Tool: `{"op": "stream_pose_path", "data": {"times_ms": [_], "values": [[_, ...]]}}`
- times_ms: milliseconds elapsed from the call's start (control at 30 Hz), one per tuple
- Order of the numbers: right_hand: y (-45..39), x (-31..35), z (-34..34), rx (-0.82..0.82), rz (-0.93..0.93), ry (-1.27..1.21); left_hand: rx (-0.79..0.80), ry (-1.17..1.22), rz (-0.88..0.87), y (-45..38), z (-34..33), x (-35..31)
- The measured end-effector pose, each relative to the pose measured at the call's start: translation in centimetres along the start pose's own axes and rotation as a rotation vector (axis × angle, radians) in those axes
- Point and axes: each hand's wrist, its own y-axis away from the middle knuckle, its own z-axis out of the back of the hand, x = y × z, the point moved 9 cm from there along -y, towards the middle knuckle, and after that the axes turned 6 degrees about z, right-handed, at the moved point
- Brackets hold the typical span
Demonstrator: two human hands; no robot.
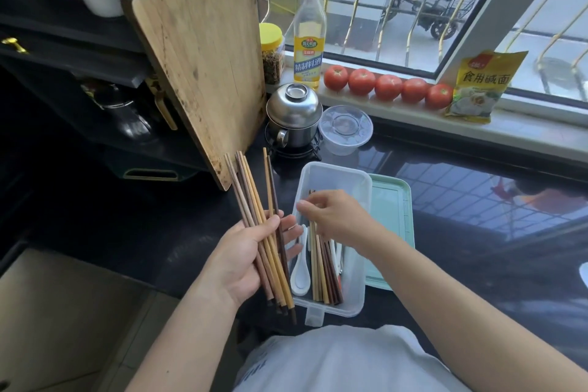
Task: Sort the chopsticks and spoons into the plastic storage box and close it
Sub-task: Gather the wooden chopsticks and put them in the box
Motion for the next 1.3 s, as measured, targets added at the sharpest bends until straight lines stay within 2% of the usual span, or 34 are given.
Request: {"op": "stream_pose_path", "data": {"times_ms": [33,67,167,267,333,367,433,467,500,600,700,767,833,900,967,1000,1033,1133,1200,1300], "values": [[0.9,1.3,-0.8,0.071,0.020,-0.211,0.023,-0.025,0.006,0.1,-0.4,0.1],[1.6,2.3,-1.1,0.112,0.048,-0.318,0.054,-0.059,0.010,0.2,-1.0,0.2],[2.1,3.0,-0.5,0.052,0.064,-0.418,0.141,-0.159,0.026,0.4,-2.7,0.5],[1.4,1.9,1.0,-0.033,0.018,-0.411,0.172,-0.249,0.052,0.3,-3.1,0.6],[0.4,0.5,3.3,-0.194,-0.001,-0.434,0.143,-0.236,0.063,-0.1,-2.2,0.5],[0.1,-0.1,5.1,-0.329,-0.001,-0.405,0.124,-0.189,0.066,-0.3,-1.5,0.4],[-0.1,-0.8,8.6,-0.583,0.026,-0.179,0.086,-0.018,0.078,-0.7,-0.2,0.4],[-0.2,-0.9,9.1,-0.629,0.036,-0.055,0.072,0.062,0.077,-0.8,0.3,0.3],[-0.6,-0.8,8.7,-0.597,0.041,0.059,0.065,0.115,0.069,-0.8,0.7,0.2],[-2.1,-1.6,3.7,-0.307,0.005,0.387,0.070,0.153,0.035,-0.5,0.8,-0.2],[-2.1,-1.7,0.0,-0.078,-0.003,0.692,0.084,0.079,-0.002,0.3,0.4,-0.7],[-1.8,-1.5,-0.4,-0.011,0.003,0.784,0.087,0.016,-0.017,0.7,0.4,-0.8],[-1.5,-1.1,0.7,-0.053,-0.037,0.644,0.081,-0.040,-0.027,0.9,0.6,-0.9],[-1.0,-0.3,1.7,-0.086,-0.020,0.304,0.070,-0.092,-0.030,1.0,0.7,-0.7],[0.3,1.7,1.3,0.005,0.022,-0.135,0.084,-0.154,-0.019,1.1,0.0,-0.2],[1.2,3.0,0.8,0.066,0.055,-0.253,0.100,-0.194,-0.014,1.2,-0.6,0.0],[1.8,3.8,0.6,0.086,0.101,-0.275,0.120,-0.234,-0.011,1.2,-1.2,0.2],[1.6,3.7,1.6,-0.033,0.133,-0.202,0.159,-0.322,-0.009,1.4,-2.4,0.3],[1.4,2.7,1.5,0.025,0.075,-0.270,0.164,-0.372,-0.022,1.4,-2.4,0.0],[1.7,2.4,0.2,0.110,0.060,-0.198,0.187,-0.407,-0.030,1.4,-2.3,-0.1]]}}
